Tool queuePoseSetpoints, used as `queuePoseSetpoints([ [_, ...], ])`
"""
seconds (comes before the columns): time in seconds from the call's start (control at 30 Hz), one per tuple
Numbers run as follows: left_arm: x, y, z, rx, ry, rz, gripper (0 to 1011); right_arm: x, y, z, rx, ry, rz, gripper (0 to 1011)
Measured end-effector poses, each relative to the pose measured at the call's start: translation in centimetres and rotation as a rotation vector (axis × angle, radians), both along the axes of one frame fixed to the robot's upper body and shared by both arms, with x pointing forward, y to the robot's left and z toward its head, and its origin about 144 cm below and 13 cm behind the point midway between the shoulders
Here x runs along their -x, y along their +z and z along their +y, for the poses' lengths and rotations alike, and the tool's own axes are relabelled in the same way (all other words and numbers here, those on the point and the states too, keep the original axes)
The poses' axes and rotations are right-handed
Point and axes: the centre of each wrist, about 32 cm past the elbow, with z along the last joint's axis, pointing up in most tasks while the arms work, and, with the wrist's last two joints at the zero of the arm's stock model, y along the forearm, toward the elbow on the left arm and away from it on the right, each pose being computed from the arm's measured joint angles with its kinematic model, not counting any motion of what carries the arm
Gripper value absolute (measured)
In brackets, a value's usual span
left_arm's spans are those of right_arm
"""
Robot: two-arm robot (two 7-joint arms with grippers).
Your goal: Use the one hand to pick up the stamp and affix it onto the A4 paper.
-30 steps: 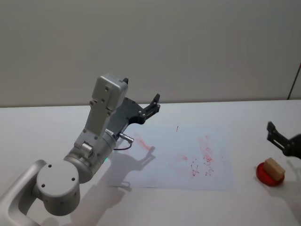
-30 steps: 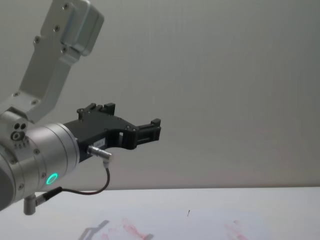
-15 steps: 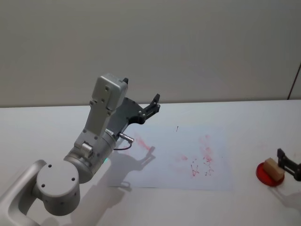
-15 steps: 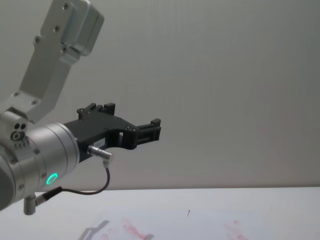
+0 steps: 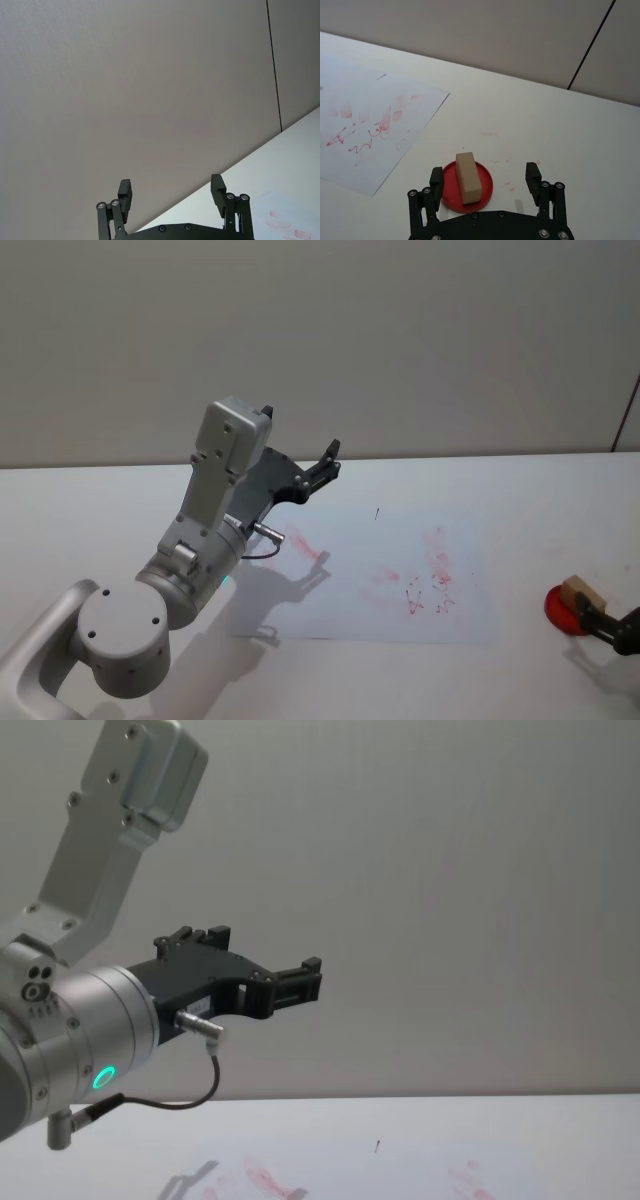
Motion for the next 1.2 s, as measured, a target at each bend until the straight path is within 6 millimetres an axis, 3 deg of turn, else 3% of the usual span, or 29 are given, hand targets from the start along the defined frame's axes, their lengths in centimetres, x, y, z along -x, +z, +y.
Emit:
queuePoseSetpoints([
  [0.8, 0.0, 0.0, 0.0, 0.000, 0.000, 0.000, 1001, -2.0, -0.9, 1.2, 0.037, 0.032, 0.069, 999],
  [1.1, 0.0, 0.0, 0.0, 0.000, 0.000, 0.000, 1001, -2.4, -1.0, 1.4, 0.040, 0.037, 0.078, 817],
  [1.2, 0.0, 0.0, 0.0, 0.000, 0.000, 0.000, 1001, -2.5, -1.0, 1.4, 0.041, 0.038, 0.080, 705],
])
